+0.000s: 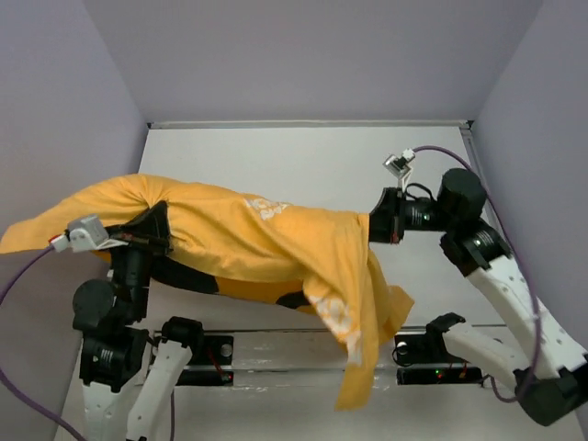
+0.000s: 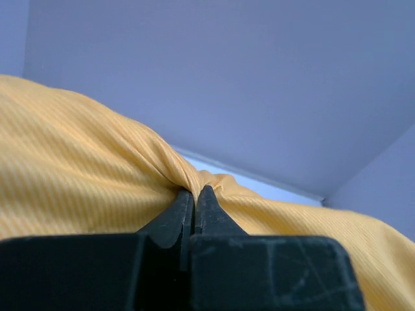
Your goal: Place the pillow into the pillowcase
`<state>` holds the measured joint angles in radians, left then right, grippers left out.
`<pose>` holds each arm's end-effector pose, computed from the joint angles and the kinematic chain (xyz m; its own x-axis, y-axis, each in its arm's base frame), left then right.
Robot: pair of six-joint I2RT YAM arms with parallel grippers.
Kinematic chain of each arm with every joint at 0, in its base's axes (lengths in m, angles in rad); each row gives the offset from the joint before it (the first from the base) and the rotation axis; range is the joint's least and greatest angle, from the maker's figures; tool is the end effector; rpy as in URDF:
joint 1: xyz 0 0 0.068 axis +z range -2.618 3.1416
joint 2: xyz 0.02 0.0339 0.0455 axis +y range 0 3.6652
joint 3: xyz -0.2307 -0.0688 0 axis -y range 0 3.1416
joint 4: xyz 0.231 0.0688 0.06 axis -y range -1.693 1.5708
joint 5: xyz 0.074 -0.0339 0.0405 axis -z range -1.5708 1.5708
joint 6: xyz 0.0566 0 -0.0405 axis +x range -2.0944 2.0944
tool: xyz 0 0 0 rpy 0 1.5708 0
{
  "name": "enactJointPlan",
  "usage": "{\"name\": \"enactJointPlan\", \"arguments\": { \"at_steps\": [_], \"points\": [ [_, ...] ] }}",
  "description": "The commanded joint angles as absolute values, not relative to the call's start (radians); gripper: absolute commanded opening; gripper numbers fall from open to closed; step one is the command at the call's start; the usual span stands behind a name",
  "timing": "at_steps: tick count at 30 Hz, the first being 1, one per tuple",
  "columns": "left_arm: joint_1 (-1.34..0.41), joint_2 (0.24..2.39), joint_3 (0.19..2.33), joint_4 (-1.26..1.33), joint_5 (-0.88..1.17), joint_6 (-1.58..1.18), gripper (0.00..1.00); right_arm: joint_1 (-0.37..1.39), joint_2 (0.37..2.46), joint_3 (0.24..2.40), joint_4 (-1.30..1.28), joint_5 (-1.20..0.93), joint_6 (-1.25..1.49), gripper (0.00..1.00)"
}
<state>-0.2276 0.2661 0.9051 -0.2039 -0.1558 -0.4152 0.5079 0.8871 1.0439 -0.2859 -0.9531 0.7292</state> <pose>0.0652 -0.0061 0.4149 0.3411 -0.4880 -0.8034 0.2442 0.8713 -0.4256 0.1514 0.1371 0.3739 -0.7422 0.0285 -0.6696 -0.6618 0.1259 0.7390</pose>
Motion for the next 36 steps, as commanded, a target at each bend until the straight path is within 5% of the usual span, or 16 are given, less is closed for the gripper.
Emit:
{"name": "enactJointPlan", "arguments": {
  "at_steps": [1,6,7,8,11,16,20,25,30,36],
  "points": [
    [-0.236,0.435,0.847,-0.107,-0.042,-0.385,0.01,0.146,1.165,0.804,0.320,-1.241,1.117,0.00],
    [-0.238,0.788,0.738,0.246,-0.018,-0.460,0.01,0.043,1.483,0.988,0.310,-0.984,1.095,0.01],
    [-0.238,0.858,0.756,0.318,-0.047,-0.453,0.19,0.029,1.538,1.111,0.272,-0.944,1.072,0.11],
    [-0.239,0.984,0.812,0.357,-0.060,-0.437,0.27,0.009,1.592,1.187,0.205,-0.899,1.031,0.35],
    [-0.242,1.145,0.990,0.437,-0.068,-0.410,0.43,-0.003,1.699,1.429,0.014,-0.686,0.901,0.65],
    [-0.242,1.429,1.342,0.373,-0.006,-0.342,0.73,-0.003,1.842,1.865,-0.336,-0.505,0.637,0.81],
    [-0.244,1.558,1.644,0.261,0.038,-0.281,0.83,0.032,1.844,2.115,-0.618,-0.391,0.425,0.88],
    [-0.279,1.415,1.513,0.314,0.055,-0.304,0.84,0.213,1.594,1.662,-0.446,-0.284,0.314,0.89],
    [-0.464,1.065,1.081,0.405,-0.060,-0.311,0.82,0.270,1.425,1.078,-0.161,-0.286,0.436,0.89],
    [-0.603,0.720,0.727,0.347,-0.095,-0.391,0.77,0.290,1.463,0.940,-0.032,-0.334,0.468,0.93]
  ]
}}
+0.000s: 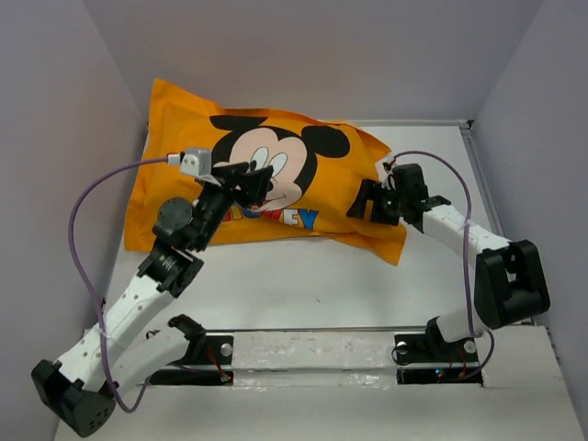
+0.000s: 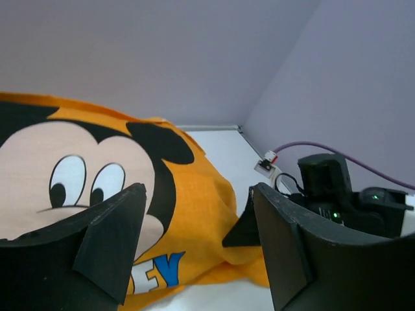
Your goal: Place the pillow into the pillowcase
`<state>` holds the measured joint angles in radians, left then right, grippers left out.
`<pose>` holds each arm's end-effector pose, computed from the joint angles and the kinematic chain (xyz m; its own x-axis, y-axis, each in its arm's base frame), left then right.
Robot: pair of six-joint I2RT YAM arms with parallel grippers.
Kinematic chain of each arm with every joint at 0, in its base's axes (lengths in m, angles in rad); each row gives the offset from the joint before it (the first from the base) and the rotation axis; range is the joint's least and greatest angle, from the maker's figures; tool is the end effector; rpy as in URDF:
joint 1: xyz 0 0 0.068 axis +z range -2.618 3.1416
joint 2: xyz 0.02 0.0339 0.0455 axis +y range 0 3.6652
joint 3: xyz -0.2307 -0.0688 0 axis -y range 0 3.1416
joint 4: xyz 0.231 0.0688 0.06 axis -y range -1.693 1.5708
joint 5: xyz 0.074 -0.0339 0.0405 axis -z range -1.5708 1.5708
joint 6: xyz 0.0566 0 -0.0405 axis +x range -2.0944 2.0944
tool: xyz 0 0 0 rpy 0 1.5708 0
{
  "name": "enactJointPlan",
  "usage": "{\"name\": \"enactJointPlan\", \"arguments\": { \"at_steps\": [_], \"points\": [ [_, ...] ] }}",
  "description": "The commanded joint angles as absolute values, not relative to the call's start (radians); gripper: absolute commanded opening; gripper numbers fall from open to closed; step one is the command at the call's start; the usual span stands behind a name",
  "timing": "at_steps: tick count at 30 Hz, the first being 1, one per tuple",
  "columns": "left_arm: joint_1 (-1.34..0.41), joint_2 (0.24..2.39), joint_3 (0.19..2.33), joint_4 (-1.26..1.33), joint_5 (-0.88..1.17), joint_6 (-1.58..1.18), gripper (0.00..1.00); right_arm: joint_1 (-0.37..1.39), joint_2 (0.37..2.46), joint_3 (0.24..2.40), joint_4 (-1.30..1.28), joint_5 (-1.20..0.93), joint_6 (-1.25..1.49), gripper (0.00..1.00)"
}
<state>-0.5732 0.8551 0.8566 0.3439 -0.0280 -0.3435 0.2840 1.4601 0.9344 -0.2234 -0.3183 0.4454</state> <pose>0.1877 -0.1193 0.3922 0.0927 -0.4605 -0.8828 0.5854 0.7424 -0.3258 0.3003 0.1061 0.1918 -0.7994 0.1929 -0.5690 -0.1571 0.8470 0.5078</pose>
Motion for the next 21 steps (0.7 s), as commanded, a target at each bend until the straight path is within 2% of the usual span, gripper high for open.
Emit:
{"name": "enactJointPlan", "arguments": {
  "at_steps": [1,4,7,8,9,11,16,21],
  "points": [
    [-0.607,0.677,0.704,0.301,-0.103,-0.411,0.76,0.299,1.506,0.966,-0.014,-0.381,0.480,0.94],
    [-0.612,0.542,0.646,0.214,-0.106,-0.439,0.75,0.299,1.561,0.980,0.099,-0.411,0.517,0.95],
    [-0.612,0.470,0.641,0.150,-0.104,-0.448,0.74,0.299,1.640,1.034,0.121,-0.410,0.497,0.69],
    [-0.612,0.460,0.646,0.140,-0.101,-0.448,0.73,0.299,1.637,1.031,0.115,-0.379,0.492,0.33],
    [-0.612,0.448,0.649,0.129,-0.097,-0.445,0.73,0.299,1.591,0.997,0.110,-0.355,0.489,0.17],
    [-0.612,0.433,0.663,0.100,-0.086,-0.442,0.73,0.299,1.514,0.941,0.083,-0.295,0.471,0.00],
    [-0.612,0.390,0.678,0.086,-0.060,-0.443,0.71,0.299,1.249,0.827,-0.107,-0.212,0.399,0.00],
    [-0.614,0.368,0.686,0.094,-0.028,-0.449,0.70,0.290,1.042,0.821,-0.284,-0.120,0.362,0.00]
  ]
}}
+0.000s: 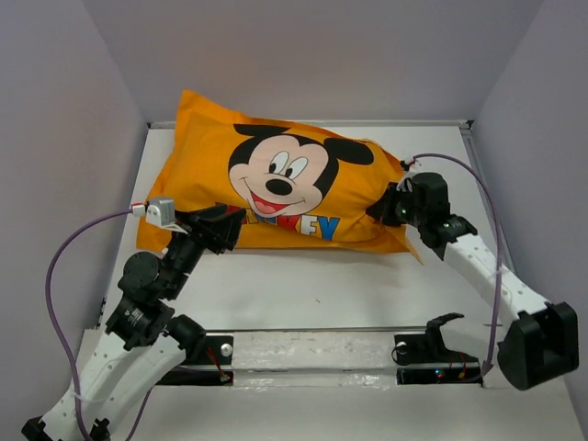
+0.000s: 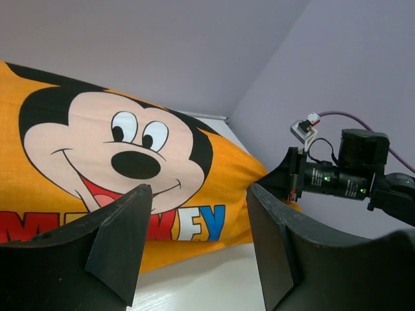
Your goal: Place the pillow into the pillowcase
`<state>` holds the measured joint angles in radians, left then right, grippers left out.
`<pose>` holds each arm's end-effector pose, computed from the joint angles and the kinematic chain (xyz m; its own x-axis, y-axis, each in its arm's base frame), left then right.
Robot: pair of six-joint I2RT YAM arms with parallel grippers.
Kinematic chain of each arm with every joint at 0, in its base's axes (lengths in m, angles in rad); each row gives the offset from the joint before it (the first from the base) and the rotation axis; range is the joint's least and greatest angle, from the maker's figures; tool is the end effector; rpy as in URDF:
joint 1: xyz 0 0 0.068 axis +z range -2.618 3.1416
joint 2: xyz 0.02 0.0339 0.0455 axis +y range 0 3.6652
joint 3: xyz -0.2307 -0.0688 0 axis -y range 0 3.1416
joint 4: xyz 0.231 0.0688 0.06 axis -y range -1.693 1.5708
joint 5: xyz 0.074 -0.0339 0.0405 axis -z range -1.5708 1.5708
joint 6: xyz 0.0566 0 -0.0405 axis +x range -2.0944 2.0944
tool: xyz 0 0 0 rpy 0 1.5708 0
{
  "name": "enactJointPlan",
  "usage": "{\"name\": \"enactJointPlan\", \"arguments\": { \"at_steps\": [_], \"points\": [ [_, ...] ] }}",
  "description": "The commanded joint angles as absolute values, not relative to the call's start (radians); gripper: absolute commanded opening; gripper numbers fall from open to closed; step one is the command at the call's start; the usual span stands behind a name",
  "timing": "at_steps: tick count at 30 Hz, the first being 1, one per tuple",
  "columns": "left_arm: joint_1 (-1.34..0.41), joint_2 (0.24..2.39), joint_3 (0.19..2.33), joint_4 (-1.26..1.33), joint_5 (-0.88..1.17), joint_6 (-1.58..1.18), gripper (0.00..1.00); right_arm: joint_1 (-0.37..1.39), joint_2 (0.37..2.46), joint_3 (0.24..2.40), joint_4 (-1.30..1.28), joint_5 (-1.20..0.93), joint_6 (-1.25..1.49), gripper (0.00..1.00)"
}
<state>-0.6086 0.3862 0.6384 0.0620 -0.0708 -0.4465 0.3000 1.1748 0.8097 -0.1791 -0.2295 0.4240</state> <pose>0.1164 -0.0762 0.3565 0.0063 -0.5294 -0.8484 0.5741 0.6966 -0.4304 0.2624 0.0947 0.2331 -0.6457 0.2196 -0.7313 -0.2283 0.8584 0.4593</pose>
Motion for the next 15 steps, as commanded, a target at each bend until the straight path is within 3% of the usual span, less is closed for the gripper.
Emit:
{"name": "enactJointPlan", "arguments": {
  "at_steps": [1,4,6,7,9,15],
  "points": [
    [-0.614,0.374,0.686,0.104,-0.014,-0.448,0.70,0.290,1.010,0.827,-0.302,-0.118,0.364,0.00],
    [-0.615,0.399,0.683,0.143,-0.006,-0.436,0.66,0.290,0.869,0.856,-0.357,-0.164,0.367,0.05],
    [-0.614,0.416,0.701,0.156,-0.005,-0.419,0.61,0.290,0.761,0.890,-0.377,-0.212,0.367,0.24],
    [-0.615,0.422,0.722,0.160,0.026,-0.411,0.61,0.290,0.727,0.899,-0.390,-0.233,0.370,0.45],
    [-0.615,0.443,0.742,0.167,0.035,-0.390,0.61,0.290,0.648,0.935,-0.403,-0.253,0.377,0.60],
    [-0.615,0.474,0.775,0.178,0.064,-0.361,0.62,0.290,0.575,1.054,-0.502,-0.337,0.364,0.64]
  ]
}}
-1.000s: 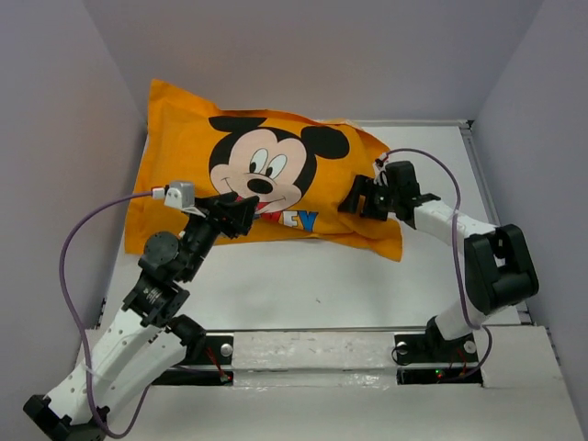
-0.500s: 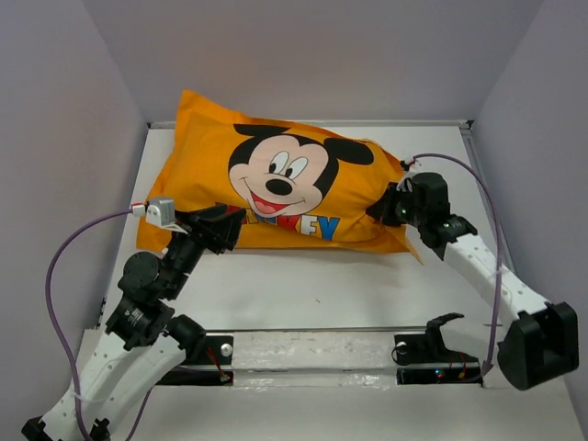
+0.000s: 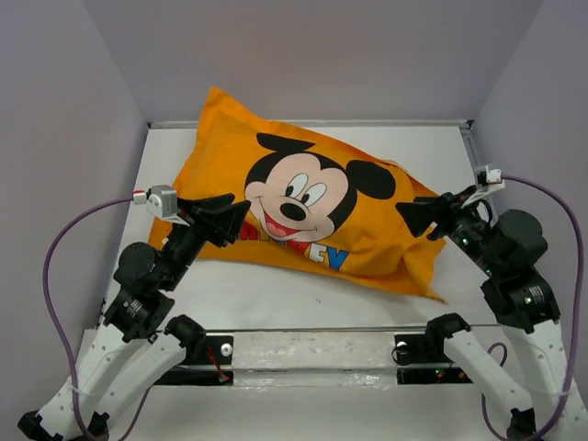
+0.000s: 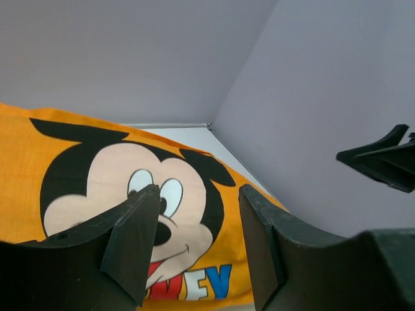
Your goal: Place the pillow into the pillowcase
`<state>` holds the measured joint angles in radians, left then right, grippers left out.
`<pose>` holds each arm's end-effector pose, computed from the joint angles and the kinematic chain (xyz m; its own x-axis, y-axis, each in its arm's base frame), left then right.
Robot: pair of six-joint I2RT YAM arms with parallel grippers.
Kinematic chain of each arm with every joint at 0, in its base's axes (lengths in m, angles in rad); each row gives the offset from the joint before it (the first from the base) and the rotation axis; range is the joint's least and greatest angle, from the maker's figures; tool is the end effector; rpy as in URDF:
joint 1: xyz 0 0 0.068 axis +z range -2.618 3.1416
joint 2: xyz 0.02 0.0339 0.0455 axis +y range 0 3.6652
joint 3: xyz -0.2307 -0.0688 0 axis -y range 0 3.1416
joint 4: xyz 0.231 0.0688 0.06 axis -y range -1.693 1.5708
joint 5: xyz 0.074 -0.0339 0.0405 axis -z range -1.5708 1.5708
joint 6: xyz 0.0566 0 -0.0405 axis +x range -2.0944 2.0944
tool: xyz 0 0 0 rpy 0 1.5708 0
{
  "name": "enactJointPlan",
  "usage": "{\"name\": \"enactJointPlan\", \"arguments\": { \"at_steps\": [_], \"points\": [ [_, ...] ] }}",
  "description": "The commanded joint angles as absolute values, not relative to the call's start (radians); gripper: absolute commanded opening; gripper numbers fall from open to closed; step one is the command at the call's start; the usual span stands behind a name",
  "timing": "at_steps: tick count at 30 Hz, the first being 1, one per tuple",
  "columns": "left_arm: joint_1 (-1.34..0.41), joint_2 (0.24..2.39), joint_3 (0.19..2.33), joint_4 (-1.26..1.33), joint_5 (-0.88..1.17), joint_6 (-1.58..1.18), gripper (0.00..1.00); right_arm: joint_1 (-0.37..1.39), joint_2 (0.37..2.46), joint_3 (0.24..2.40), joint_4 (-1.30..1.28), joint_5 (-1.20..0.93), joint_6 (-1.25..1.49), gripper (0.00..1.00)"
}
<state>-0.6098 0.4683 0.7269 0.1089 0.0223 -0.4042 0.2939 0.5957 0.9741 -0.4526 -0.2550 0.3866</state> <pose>0.1173 -0.0835 0.3816 0.0389 -0.5068 -0.8612 0.6579 0.6616 -0.3597 0.1394 0.0571 0.3745 -0.2622 0.3018 -0.9166 -0.4559 0.7984 0.3933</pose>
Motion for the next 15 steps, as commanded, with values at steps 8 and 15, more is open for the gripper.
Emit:
{"name": "enactJointPlan", "arguments": {
  "at_steps": [8,15],
  "points": [
    [-0.615,0.457,0.769,0.150,0.049,-0.331,0.63,0.290,0.541,1.091,-0.511,-0.338,0.347,0.71],
    [-0.615,0.428,0.753,0.135,0.038,-0.339,0.63,0.290,0.515,1.063,-0.472,-0.302,0.341,0.75]
  ]
}}
